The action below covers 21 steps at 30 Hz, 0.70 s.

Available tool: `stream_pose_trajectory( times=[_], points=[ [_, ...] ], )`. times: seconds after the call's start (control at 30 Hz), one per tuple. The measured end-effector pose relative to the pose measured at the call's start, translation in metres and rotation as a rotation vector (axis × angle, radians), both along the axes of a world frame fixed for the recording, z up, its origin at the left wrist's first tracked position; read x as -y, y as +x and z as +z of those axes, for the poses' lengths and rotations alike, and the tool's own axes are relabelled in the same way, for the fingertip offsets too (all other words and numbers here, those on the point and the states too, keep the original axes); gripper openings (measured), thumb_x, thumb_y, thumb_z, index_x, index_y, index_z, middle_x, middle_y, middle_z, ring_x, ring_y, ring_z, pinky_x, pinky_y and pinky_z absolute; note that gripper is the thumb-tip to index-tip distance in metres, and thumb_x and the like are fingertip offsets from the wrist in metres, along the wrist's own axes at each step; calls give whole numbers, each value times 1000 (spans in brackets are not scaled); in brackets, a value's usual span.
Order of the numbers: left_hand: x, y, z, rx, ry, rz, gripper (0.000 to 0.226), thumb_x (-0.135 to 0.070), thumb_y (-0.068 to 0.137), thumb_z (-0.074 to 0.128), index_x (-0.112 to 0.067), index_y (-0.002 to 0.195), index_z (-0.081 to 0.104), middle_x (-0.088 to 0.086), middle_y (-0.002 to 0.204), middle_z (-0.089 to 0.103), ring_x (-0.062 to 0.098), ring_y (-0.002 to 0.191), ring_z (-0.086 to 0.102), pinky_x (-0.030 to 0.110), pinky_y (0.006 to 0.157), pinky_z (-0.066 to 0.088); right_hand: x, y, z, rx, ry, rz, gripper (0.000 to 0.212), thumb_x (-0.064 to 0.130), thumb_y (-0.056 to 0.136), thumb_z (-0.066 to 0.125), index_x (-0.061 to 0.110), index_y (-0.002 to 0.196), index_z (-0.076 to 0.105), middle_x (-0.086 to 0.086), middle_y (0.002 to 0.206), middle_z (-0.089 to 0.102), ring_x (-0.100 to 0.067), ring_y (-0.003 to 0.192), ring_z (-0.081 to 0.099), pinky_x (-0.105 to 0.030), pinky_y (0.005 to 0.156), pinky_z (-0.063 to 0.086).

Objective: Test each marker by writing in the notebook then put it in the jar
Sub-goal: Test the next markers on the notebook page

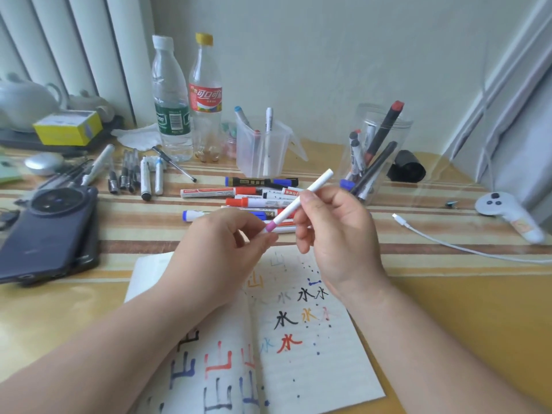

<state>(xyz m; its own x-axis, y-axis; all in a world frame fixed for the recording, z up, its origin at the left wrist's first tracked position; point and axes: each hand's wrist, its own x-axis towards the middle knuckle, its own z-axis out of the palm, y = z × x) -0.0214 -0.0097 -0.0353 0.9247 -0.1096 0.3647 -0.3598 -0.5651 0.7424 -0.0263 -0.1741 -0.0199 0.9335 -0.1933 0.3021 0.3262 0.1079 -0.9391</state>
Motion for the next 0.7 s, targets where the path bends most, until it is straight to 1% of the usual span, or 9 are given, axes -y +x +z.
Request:
stream_pose_trajectory(
  times=[0.1, 0.17, 0.33, 0.43, 0.5, 0.6, 0.63, 0.67, 0.7],
  points=[
    [-1, 2, -1, 38, -59, 21, 31, -49, 86, 70, -37, 113, 64, -14, 87, 65, 3, 72, 62, 19, 60, 44, 4, 2, 13, 92, -136, -77, 15, 5, 97, 61, 8, 82, 61, -5, 62, 62, -16, 51, 55, -24, 44, 40],
    [-4, 2, 1, 44, -92, 41, 33, -48, 88, 68, -37, 117, 58, -14, 89, 64, 3, 75, 62, 21, 61, 45, 7, 8, 29, 149, -214, -149, 15, 7, 97, 61, 10, 83, 61, 1, 63, 66, -13, 52, 59, -24, 47, 44],
    [-6, 3, -3, 19, -46, 59, 10, -38, 91, 67, -35, 101, 65, -13, 71, 64, 6, 68, 61, 29, 64, 50, 7, 50, 67, 181, -353, -337, 12, 13, 96, 63, 14, 84, 62, 3, 66, 71, -14, 58, 68, -36, 53, 54],
    [-5, 3, -3, 7, -15, 41, 3, -37, 91, 65, -34, 91, 67, -15, 68, 62, 7, 66, 60, 28, 63, 50, 1, 82, 84, 180, -385, -392, 14, 14, 95, 62, 18, 81, 62, 4, 66, 71, -10, 61, 71, -43, 59, 60],
    [-6, 3, -3, 6, -9, 30, 5, -36, 91, 64, -33, 88, 67, -15, 66, 61, 8, 66, 59, 26, 62, 48, -5, 103, 90, 160, -363, -401, 19, 11, 94, 60, 18, 77, 60, 5, 64, 70, -10, 60, 70, -41, 55, 60],
    [-6, 3, -4, 13, -19, 37, 8, -35, 91, 65, -33, 83, 67, -14, 64, 61, 7, 64, 58, 26, 60, 47, -14, 132, 85, 51, -361, -375, 22, 6, 93, 57, 15, 73, 62, 3, 60, 69, -9, 52, 66, -31, 48, 55],
    [-6, 3, -4, 16, -20, 37, 9, -35, 91, 65, -33, 82, 67, -13, 64, 61, 7, 64, 58, 26, 60, 47, -15, 138, 81, -2, -374, -352, 18, 6, 92, 56, 12, 78, 66, 3, 59, 68, -8, 51, 66, -29, 51, 55],
    [-6, 4, -4, 17, -18, 36, 9, -35, 91, 65, -32, 82, 67, -13, 63, 61, 7, 63, 58, 26, 60, 47, -16, 142, 77, -49, -375, -321, 13, 5, 92, 57, 9, 91, 69, 2, 62, 69, -9, 52, 67, -29, 53, 55],
    [-6, 4, -4, 17, -15, 36, 9, -36, 91, 65, -32, 83, 68, -12, 63, 61, 7, 63, 58, 26, 60, 47, -16, 142, 73, -87, -368, -297, 20, 4, 92, 57, 7, 108, 68, -1, 68, 70, -11, 56, 69, -28, 55, 56]
  ],
)
